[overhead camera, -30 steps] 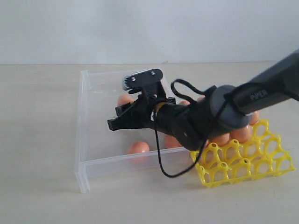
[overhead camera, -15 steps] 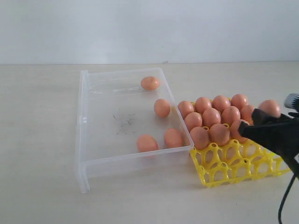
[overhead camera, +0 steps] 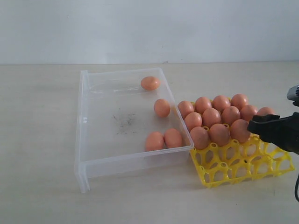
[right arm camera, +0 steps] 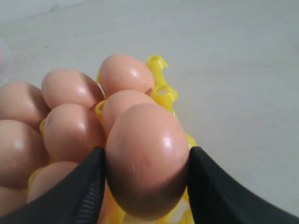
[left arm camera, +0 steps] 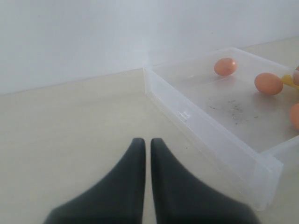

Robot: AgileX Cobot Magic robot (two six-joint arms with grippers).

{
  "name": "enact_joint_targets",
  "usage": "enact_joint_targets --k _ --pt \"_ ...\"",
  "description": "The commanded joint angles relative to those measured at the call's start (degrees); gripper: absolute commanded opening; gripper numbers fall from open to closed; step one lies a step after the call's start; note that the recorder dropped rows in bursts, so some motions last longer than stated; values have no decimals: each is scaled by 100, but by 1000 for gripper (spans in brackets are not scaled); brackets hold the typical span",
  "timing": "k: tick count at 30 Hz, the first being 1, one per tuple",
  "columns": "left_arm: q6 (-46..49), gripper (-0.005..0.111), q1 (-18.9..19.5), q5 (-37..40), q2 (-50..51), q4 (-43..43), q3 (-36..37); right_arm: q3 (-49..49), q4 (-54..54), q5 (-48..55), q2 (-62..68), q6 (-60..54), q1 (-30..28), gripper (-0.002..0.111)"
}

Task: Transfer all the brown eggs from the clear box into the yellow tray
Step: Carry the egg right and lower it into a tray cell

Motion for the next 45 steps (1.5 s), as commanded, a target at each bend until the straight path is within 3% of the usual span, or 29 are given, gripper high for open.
enact_joint_targets --k 1,31,45 --pt "1 4 -34 -14 -17 9 22 -66 -221 -103 98 21 -47 0" --pt "1 4 -34 -14 -17 9 22 -55 -565 217 563 -69 -47 0" --pt "1 4 -34 -14 -17 9 22 -55 -1277 1252 -616 69 -47 0"
